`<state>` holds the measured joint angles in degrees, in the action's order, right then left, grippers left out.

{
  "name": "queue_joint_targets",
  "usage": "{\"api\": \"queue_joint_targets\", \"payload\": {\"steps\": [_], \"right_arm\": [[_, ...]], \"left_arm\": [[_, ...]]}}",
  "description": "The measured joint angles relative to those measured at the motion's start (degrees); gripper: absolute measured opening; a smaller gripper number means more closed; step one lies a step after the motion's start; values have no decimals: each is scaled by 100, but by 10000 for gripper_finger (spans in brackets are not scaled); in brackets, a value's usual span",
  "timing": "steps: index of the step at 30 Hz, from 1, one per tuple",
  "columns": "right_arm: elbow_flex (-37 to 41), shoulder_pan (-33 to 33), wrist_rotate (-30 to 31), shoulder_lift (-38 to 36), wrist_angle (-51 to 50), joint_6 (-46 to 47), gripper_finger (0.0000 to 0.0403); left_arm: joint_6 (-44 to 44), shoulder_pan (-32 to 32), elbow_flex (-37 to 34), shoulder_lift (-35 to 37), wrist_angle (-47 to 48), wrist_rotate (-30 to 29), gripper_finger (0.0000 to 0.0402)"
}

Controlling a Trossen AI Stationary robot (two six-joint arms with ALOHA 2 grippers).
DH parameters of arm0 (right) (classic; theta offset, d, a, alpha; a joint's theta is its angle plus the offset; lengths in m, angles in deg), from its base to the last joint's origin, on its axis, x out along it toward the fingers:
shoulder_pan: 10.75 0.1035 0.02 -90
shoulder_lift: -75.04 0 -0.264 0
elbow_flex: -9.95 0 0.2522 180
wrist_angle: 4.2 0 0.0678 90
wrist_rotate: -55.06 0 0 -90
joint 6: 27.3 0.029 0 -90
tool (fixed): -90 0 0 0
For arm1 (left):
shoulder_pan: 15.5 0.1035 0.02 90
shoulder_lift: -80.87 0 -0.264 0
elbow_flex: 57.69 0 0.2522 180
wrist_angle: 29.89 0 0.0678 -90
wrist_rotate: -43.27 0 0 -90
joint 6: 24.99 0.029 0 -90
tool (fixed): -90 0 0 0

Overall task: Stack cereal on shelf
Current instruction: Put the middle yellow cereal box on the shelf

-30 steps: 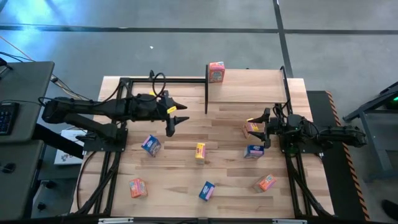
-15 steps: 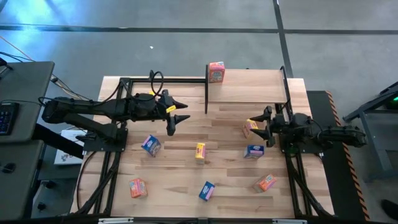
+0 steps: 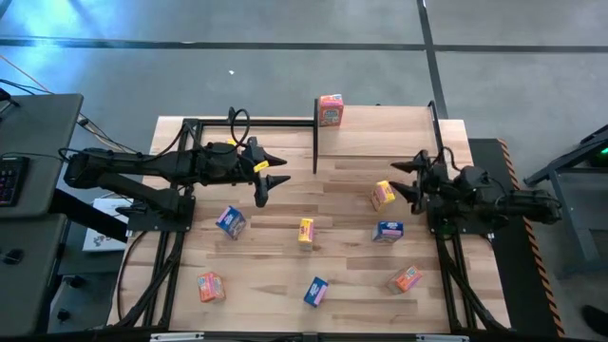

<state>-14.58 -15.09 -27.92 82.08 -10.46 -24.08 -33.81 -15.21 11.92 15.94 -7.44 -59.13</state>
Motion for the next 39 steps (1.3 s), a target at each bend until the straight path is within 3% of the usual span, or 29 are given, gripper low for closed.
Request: {"api": "queue_joint_targets", "payload": {"steps": [9,13,20,28,35,39], "right_arm": [[-2117,0,916,1017,-2979,1731,268],[-2907,0,907,1634,-4085,2419,268],[-3984,0,584,2909,-5109,2953,268],[-5341,0,707,4241,-6909,3748,268],[-5541,0,547,4912,-8036,4943,268],[-5250,53,340,5137,-8067,5336,268]], "left_arm": [[143,7,0,0,2,-20,211],[146,7,0,0,2,-20,211],[151,7,0,0,2,-22,211],[328,7,0,0,3,-22,211],[402,7,0,0,3,-23,211],[415,7,0,0,4,-22,211]]}}
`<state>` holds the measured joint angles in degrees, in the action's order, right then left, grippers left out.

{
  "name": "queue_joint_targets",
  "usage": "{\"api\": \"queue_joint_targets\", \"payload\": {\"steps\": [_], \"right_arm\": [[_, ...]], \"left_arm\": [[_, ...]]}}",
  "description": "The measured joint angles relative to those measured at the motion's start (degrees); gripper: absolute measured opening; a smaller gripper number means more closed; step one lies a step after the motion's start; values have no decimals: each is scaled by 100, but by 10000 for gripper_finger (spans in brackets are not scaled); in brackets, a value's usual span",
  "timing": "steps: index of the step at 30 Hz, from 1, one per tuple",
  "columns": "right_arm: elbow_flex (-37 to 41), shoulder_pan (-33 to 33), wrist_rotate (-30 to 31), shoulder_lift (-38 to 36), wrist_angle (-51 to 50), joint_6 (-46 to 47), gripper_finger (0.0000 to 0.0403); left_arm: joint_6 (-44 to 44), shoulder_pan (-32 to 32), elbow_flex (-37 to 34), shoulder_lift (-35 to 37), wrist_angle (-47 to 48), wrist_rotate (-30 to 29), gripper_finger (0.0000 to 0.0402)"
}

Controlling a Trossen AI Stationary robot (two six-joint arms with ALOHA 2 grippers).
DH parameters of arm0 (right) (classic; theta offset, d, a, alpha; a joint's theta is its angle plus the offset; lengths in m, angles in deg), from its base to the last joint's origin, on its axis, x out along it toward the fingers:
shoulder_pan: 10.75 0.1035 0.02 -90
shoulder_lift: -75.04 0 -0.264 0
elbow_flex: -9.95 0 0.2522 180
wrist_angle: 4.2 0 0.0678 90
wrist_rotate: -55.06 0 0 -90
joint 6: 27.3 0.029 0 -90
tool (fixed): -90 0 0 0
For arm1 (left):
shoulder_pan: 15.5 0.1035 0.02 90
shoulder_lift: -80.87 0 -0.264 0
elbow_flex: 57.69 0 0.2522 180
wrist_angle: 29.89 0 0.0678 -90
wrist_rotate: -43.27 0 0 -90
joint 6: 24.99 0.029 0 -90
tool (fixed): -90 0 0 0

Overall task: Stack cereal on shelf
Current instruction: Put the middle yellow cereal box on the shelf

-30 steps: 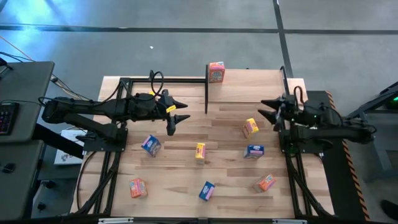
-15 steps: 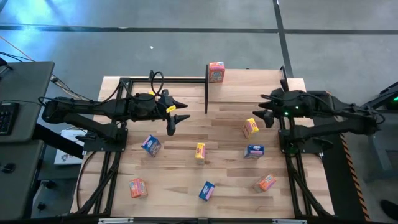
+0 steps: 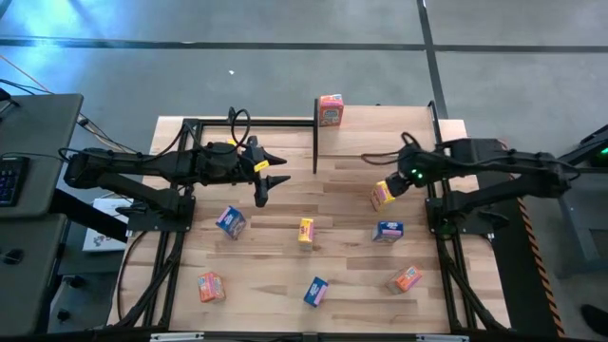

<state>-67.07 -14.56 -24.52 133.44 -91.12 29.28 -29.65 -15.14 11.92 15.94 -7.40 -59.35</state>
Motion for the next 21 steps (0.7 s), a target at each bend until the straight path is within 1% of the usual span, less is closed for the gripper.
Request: {"api": "queue_joint_targets", "payload": {"steps": [5,11,21], "right_arm": [[386,102,-212,216,212,214,268],[676,231,-205,393,589,362,268],[719,236,84,926,571,395,268]], "left_arm": [[1,0,0,0,-1,0,211],[73,0,0,0,9,0,211],[80,0,0,0,10,0,211]]}}
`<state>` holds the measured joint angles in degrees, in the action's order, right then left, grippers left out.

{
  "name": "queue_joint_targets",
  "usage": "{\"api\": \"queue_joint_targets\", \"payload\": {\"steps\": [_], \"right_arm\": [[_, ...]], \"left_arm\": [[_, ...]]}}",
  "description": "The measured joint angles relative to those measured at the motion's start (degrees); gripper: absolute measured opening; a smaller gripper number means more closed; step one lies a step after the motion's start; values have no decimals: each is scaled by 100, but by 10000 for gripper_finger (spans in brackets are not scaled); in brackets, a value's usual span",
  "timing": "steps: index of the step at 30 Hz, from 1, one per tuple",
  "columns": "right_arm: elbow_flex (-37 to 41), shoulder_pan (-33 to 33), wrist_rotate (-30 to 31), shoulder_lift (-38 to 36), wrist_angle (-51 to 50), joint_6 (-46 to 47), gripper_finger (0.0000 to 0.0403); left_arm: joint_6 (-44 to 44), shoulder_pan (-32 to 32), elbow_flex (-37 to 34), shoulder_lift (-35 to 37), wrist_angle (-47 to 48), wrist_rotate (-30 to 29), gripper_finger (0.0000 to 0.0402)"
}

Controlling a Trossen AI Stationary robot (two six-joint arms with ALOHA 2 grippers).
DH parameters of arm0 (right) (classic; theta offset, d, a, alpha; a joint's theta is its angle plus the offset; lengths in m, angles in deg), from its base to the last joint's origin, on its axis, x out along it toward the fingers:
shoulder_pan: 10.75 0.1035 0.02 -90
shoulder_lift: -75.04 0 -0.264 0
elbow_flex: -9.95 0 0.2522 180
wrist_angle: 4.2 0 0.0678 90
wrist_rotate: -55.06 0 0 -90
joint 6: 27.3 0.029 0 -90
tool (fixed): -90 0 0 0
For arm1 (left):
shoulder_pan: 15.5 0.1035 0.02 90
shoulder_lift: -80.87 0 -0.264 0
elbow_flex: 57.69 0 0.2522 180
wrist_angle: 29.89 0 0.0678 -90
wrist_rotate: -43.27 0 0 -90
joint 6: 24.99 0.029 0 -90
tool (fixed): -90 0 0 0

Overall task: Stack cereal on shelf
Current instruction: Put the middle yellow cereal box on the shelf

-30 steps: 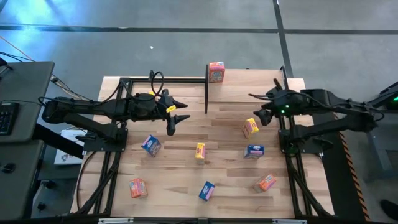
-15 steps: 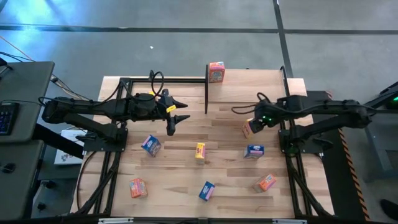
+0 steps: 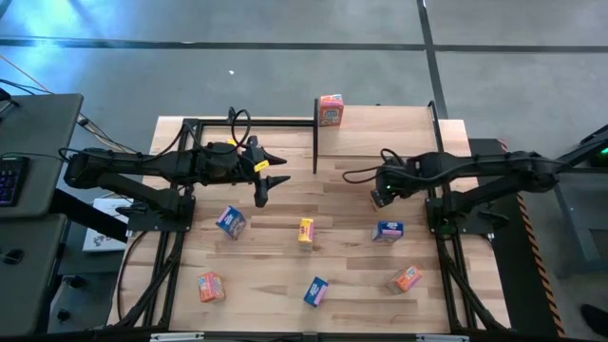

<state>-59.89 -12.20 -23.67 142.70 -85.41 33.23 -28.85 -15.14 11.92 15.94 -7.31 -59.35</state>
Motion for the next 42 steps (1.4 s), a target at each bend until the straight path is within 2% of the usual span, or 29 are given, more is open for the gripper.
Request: {"api": "queue_joint_targets", "payload": {"steps": [15,32,42], "right_arm": [[0,-1,-59,830,16,-100,264],[0,-1,-263,854,60,-163,155],[-86,-1,-326,854,87,-383,140]], "left_arm": [[4,0,0,0,0,0,211],[4,0,0,0,13,0,211],[4,0,0,0,13,0,211]]}}
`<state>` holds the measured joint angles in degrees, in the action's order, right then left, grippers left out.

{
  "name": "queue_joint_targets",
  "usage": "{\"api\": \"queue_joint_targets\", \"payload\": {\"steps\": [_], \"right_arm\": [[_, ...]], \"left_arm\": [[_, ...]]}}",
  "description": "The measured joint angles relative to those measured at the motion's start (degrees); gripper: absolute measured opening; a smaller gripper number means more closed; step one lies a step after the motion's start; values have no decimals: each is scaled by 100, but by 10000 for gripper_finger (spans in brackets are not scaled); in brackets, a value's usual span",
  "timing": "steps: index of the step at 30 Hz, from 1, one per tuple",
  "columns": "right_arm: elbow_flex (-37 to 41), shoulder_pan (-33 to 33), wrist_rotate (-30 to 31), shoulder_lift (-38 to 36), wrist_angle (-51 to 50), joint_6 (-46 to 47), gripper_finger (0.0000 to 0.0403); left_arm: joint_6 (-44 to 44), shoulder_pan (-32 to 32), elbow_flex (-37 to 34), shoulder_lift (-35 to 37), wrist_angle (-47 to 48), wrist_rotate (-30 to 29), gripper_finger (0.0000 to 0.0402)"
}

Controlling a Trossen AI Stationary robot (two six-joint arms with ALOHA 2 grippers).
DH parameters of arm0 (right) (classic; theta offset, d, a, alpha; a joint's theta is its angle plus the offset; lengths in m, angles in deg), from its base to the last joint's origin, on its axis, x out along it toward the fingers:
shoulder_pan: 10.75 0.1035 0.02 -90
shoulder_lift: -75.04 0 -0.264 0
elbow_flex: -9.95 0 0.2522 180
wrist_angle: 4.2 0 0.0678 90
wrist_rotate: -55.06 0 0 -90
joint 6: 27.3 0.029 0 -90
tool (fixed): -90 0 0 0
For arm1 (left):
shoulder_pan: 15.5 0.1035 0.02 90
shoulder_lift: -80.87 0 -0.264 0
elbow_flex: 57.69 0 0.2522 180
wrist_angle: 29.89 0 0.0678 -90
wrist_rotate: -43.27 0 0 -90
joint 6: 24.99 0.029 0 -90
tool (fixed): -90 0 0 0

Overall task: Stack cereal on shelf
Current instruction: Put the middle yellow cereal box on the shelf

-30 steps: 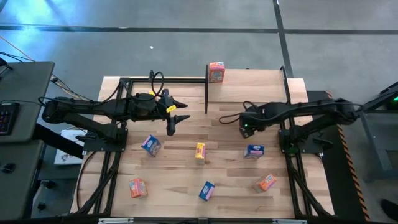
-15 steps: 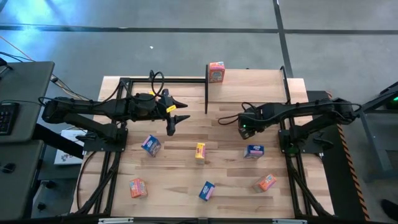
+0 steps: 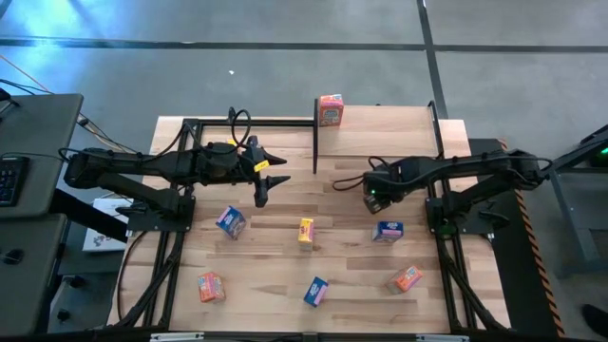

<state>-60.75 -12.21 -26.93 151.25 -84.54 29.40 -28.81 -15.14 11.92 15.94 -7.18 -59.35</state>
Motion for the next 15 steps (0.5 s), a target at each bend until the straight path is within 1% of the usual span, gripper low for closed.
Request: {"api": "queue_joint_targets", "payload": {"steps": [7,15], "right_arm": [[-446,0,-39,0,-3,-485,140],[-1127,-18,-182,0,-41,-1406,140]], "left_arm": [[0,0,0,0,0,0,211],[-2,54,0,0,0,0,211]]}}
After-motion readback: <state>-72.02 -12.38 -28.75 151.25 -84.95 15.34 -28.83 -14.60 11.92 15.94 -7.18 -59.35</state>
